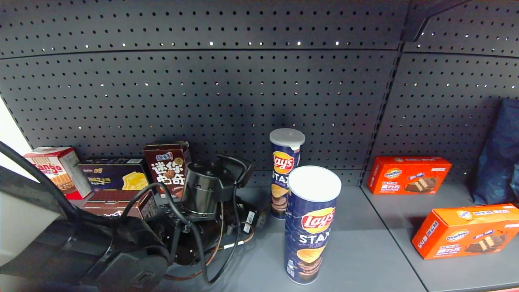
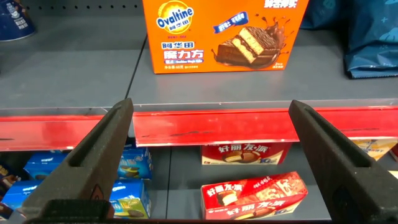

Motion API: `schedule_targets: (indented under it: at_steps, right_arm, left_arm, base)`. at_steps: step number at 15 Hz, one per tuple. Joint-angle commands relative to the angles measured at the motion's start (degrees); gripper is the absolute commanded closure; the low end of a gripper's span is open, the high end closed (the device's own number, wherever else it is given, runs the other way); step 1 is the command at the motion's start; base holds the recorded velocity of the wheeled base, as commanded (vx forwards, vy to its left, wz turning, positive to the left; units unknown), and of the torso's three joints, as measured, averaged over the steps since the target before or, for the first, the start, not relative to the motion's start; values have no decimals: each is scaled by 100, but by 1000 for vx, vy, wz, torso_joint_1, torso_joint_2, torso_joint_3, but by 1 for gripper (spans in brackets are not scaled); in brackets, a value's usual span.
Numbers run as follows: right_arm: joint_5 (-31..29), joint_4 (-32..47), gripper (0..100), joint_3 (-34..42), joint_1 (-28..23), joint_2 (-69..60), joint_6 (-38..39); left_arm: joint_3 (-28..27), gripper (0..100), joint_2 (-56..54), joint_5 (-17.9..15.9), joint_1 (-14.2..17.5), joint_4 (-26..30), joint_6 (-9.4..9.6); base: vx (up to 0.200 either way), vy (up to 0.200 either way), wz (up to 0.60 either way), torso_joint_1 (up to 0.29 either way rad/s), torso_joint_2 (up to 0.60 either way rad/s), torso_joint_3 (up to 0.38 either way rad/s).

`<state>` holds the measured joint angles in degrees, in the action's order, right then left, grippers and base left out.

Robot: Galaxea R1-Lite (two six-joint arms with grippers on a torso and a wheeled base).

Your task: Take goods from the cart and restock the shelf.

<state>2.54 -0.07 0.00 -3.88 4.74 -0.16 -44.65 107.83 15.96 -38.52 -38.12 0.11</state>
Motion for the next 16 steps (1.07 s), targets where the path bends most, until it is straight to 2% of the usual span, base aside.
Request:
schedule_targets:
  at_steps: [1,3,7,11,16]
  right_arm:
    - [1,-1,0,0,1,9,-2]
    - [1,-1,0,0,1,9,-2]
    - [1,-1,0,0,1,9,-2]
    - [1,-1,0,0,1,9,-2]
    - [1,-1,0,0,1,9,-2]
  left_arm:
    - [71,0,-113,-119,3,-2,-11]
    - [18,0,-113,-260,-6,-2,-11]
    - [-43,0,-7,-330,-24,6,-11]
    - [-122,0,63,-611,-50,33,-11]
    - [-395,0,336,-638,-120,33,-20]
  base:
    - [0,0,0,0,0,0]
    - [0,0,0,0,0,0]
    - [0,0,0,0,0,0]
    - [0,0,0,0,0,0]
    - [0,0,0,0,0,0]
